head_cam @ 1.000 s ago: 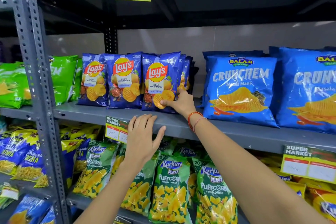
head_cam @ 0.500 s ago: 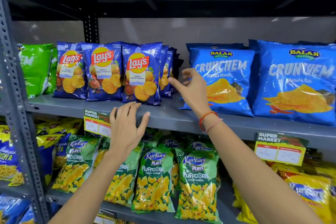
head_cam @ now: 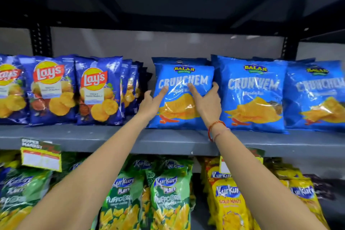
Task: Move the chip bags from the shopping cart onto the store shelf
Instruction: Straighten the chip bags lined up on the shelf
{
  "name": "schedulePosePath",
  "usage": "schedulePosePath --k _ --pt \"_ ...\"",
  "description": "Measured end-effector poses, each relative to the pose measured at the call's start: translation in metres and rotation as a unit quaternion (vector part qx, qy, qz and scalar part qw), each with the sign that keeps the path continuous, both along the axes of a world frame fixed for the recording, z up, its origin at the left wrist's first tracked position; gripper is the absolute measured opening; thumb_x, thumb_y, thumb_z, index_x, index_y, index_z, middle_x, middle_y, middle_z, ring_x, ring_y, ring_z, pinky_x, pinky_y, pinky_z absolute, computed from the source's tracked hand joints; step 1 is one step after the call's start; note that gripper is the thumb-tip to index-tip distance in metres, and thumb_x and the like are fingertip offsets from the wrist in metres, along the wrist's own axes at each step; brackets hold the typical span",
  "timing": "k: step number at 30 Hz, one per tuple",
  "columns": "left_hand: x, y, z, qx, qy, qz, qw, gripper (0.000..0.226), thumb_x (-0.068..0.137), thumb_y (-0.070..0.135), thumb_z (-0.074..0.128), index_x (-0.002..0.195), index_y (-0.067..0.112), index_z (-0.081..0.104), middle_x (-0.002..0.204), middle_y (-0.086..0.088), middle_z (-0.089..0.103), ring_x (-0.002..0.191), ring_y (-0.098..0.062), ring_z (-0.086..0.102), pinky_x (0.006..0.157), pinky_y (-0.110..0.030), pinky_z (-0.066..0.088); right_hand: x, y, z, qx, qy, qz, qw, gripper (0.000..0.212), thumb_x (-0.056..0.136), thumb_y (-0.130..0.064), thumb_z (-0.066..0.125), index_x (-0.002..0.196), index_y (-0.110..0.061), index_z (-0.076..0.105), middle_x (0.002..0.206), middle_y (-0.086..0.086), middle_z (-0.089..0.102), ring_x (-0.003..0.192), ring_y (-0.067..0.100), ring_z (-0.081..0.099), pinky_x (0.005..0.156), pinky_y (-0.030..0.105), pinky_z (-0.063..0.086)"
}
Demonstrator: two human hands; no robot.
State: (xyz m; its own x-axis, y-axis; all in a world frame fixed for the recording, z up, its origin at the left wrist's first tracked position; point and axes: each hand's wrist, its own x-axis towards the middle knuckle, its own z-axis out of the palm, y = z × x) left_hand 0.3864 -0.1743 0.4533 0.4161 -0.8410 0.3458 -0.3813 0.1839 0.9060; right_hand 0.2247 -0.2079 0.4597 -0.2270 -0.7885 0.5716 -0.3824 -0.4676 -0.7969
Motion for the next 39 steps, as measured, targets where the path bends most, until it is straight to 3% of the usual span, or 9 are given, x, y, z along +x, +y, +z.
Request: schedulePosePath --k 5,8,11,17,27,30,34,37,39 --pt "0.003 -0.018 0.005 0.027 0.137 -0.112 0.984 0.110 0.050 0.069 0.074 0.139 0.015 0.037 0.141 -0.006 0.050 0.125 -0.027 0.050 0.108 -0.046 0.038 -0.004 -0.016 0.005 0.112 -0.108 0.102 0.983 0.100 0.064 -0.074 0.064 0.138 -0.012 0.040 0.139 0.014 0.051 0.127 0.036 0.047 0.105 0.047 0.037" --pt "0.004 -0.022 0.003 -0.024 0.156 -0.158 0.975 0.097 0.033 0.051 0.088 0.119 0.020 0.058 0.118 -0.006 0.068 0.101 -0.023 0.068 0.092 -0.042 0.053 -0.006 -0.022 0.011 0.130 -0.146 0.154 0.969 0.101 0.054 -0.071 0.074 0.133 -0.013 0.049 0.132 0.006 0.057 0.121 0.029 0.053 0.106 0.045 0.042" --pt "0.009 -0.025 0.004 -0.095 0.144 -0.181 0.968 0.078 0.034 0.040 0.088 0.106 0.023 0.063 0.104 0.002 0.072 0.086 -0.011 0.072 0.067 -0.026 0.058 -0.006 -0.029 0.016 0.091 -0.186 0.237 0.949 0.071 0.053 -0.055 0.084 0.111 -0.019 0.067 0.112 0.002 0.071 0.105 0.022 0.066 0.098 0.041 0.051" --pt "0.011 -0.031 0.000 -0.161 0.124 -0.181 0.962 0.077 0.039 0.034 0.089 0.109 0.025 0.059 0.104 0.008 0.071 0.091 -0.005 0.069 0.066 -0.018 0.056 -0.005 -0.041 0.012 0.021 -0.209 0.301 0.930 0.039 0.063 -0.036 0.085 0.096 -0.022 0.069 0.095 -0.003 0.077 0.087 0.013 0.074 0.074 0.028 0.058" --pt "0.011 -0.029 -0.007 -0.128 0.096 -0.147 0.976 0.088 0.040 0.036 0.087 0.119 0.024 0.048 0.111 0.009 0.065 0.096 -0.005 0.064 0.059 -0.014 0.055 -0.005 -0.033 0.000 0.000 -0.173 0.219 0.960 0.047 0.063 -0.045 0.083 0.102 -0.026 0.063 0.106 -0.006 0.071 0.102 0.015 0.066 0.095 0.039 0.053" --pt "0.004 -0.019 -0.002 -0.158 0.084 -0.062 0.982 0.103 0.054 0.039 0.084 0.140 0.021 0.029 0.126 0.006 0.050 0.112 -0.010 0.054 0.086 -0.024 0.051 -0.007 -0.018 0.003 -0.049 -0.128 0.147 0.979 0.081 0.068 -0.047 0.080 0.133 -0.014 0.045 0.128 0.005 0.061 0.117 0.019 0.057 0.104 0.042 0.047" --pt "-0.019 0.001 0.006 -0.324 0.018 0.107 0.940 0.068 0.077 0.048 0.067 0.133 0.021 0.039 0.129 0.000 0.043 0.119 -0.014 0.043 0.103 -0.038 0.039 -0.019 0.002 0.011 -0.149 -0.032 0.043 0.987 0.087 0.076 -0.056 0.068 0.143 -0.015 0.031 0.140 0.006 0.045 0.132 0.022 0.039 0.104 0.037 0.039" --pt "-0.052 0.009 0.017 -0.395 -0.054 0.091 0.912 0.046 0.085 0.038 0.059 0.124 0.018 0.047 0.119 0.005 0.044 0.113 -0.015 0.048 0.099 -0.042 0.043 -0.044 0.010 0.019 -0.214 -0.021 -0.019 0.976 0.074 0.080 -0.057 0.063 0.137 -0.016 0.040 0.133 0.006 0.048 0.124 0.020 0.041 0.089 0.017 0.030" --pt "-0.079 0.007 0.024 -0.402 -0.108 0.048 0.908 0.038 0.085 0.032 0.058 0.120 0.020 0.049 0.116 0.006 0.047 0.107 -0.011 0.050 0.094 -0.039 0.045 -0.069 0.009 0.023 -0.236 -0.026 -0.063 0.969 0.068 0.081 -0.055 0.062 0.132 -0.014 0.044 0.128 0.008 0.050 0.119 0.022 0.043 0.081 0.014 0.025"
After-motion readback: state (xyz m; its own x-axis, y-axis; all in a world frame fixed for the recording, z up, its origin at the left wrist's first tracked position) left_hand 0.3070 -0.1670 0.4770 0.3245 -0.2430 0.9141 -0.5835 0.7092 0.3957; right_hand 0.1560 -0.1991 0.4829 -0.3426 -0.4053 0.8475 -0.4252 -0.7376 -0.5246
